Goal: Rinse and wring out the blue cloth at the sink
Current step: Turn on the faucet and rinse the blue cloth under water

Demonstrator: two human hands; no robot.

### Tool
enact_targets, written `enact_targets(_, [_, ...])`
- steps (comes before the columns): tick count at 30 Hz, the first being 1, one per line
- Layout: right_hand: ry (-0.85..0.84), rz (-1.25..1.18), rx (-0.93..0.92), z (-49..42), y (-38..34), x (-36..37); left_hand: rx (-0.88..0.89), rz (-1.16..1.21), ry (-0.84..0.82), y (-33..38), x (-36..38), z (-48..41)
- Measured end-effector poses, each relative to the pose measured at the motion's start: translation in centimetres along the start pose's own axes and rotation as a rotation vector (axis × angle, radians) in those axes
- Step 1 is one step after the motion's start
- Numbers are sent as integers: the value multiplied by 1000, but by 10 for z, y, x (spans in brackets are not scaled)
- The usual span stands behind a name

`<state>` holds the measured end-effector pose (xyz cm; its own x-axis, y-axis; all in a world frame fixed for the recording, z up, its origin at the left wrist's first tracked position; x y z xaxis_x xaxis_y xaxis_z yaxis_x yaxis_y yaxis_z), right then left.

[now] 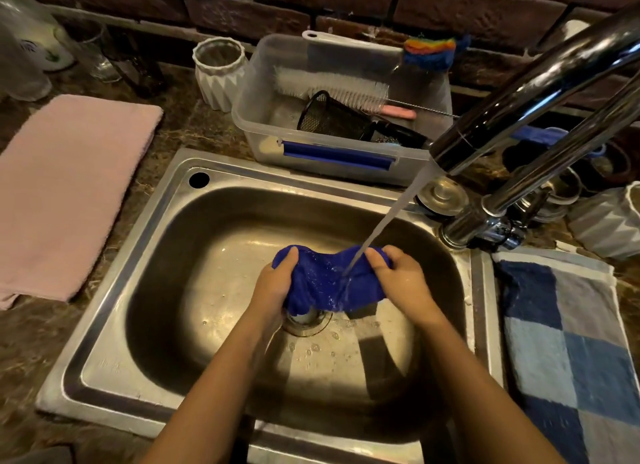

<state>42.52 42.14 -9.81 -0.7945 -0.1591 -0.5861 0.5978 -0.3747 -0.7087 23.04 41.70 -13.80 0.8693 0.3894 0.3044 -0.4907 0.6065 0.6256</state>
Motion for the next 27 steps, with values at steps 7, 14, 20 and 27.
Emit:
enact_targets(7, [219, -83, 100, 21, -41, 46, -120, 153, -53, -35, 33, 12])
enact_targets(14, [206, -336, 191, 3, -34, 46, -143, 227, -118, -23, 46, 13])
enact_targets(20, [336, -122, 196, 26, -50, 39, -110, 179, -135, -19, 57, 11])
enact_targets(27, [282, -108, 233, -16, -45, 18, -228, 259, -169, -37, 65, 25])
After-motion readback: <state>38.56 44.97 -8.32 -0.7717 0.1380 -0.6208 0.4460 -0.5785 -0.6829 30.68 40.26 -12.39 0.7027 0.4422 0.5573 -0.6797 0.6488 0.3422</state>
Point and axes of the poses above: each hand's wrist, its own z-axis away from the middle knuckle, its own x-axis out of the palm, y = z × x, the point moved 6 cm from there along -z, towards the middle knuckle, and after that the axes turned 11 degrees about z, right-handed, at the moved point
